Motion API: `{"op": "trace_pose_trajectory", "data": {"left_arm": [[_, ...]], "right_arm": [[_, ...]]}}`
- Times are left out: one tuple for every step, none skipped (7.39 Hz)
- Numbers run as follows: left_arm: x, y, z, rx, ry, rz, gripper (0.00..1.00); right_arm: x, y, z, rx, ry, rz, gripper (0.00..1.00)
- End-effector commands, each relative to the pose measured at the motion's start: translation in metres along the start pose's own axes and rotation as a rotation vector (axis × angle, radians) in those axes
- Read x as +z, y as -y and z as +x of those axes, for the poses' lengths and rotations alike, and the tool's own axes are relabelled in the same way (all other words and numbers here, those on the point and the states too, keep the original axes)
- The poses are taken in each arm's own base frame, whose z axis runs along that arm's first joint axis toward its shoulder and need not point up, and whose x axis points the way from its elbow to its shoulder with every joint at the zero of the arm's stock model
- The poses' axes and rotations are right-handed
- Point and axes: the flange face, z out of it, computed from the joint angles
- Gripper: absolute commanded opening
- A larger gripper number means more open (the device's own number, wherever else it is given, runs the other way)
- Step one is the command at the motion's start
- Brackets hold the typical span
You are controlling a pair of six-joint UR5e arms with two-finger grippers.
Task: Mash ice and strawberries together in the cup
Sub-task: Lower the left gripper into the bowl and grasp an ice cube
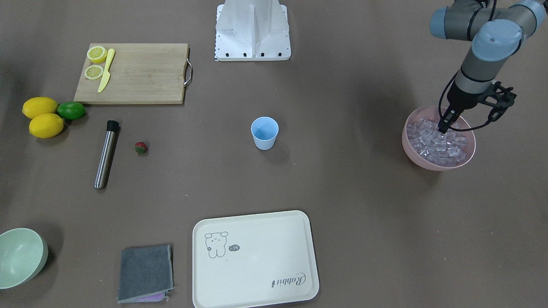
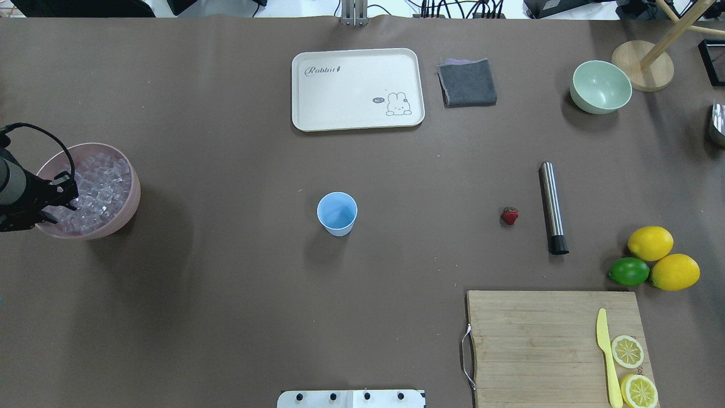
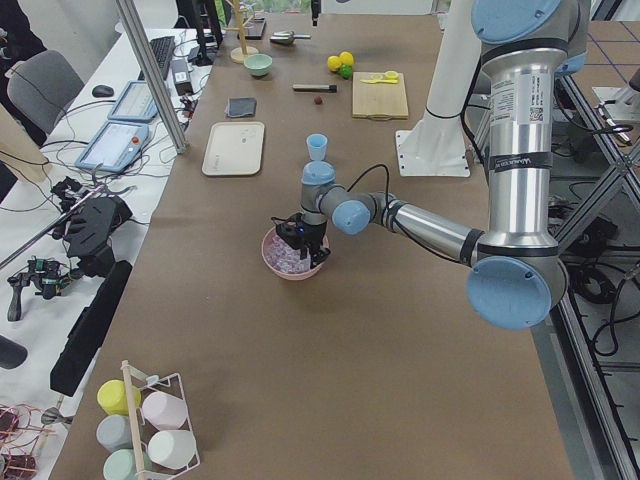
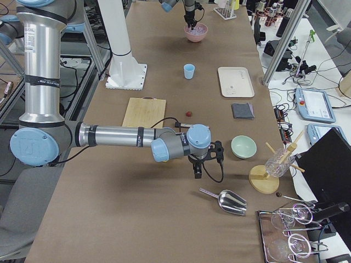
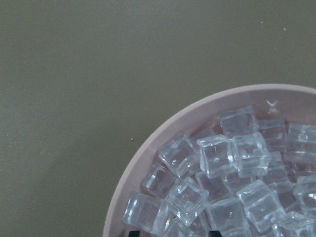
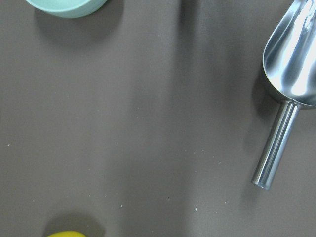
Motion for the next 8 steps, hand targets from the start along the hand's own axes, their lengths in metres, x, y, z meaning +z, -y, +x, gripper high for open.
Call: {"op": "trace_pose_trajectory", "data": {"left_arm": [[-0.002,0.0,0.0,-0.001,-0.002,0.002,0.0],[-0.003,0.001,0.0,-0.003,-0.003,0.004,0.0],[-0.005,0.003,0.0,-0.005,-0.008,0.005,0.0],[-0.006,0.003,0.002,-0.001,-0.01,0.004,0.0],[-0.016,-0.001,0.008,0.004,-0.026,-0.005,0.0],[-0.035,-0.01,0.013,0.006,-0.03,-0.037,0.0],[-0.058,-0.006,0.023,0.027,-0.043,-0.033,0.0],[-0.083,0.001,0.049,0.045,-0.063,-0.015,0.0]], "right_arm": [[0.0,-0.001,0.001,0.004,0.0,-0.002,1.0],[0.001,-0.001,0.001,0.004,0.0,-0.004,1.0],[0.001,-0.002,0.002,0.006,0.0,-0.004,1.0],[0.001,-0.002,0.002,0.007,0.0,-0.005,1.0],[0.002,-0.001,0.002,0.006,0.0,-0.006,1.0],[0.001,-0.001,0.002,0.007,0.0,-0.005,1.0],[0.001,-0.001,0.001,0.004,0.0,-0.004,1.0],[-0.001,0.0,0.0,0.001,0.001,0.0,1.0]]}}
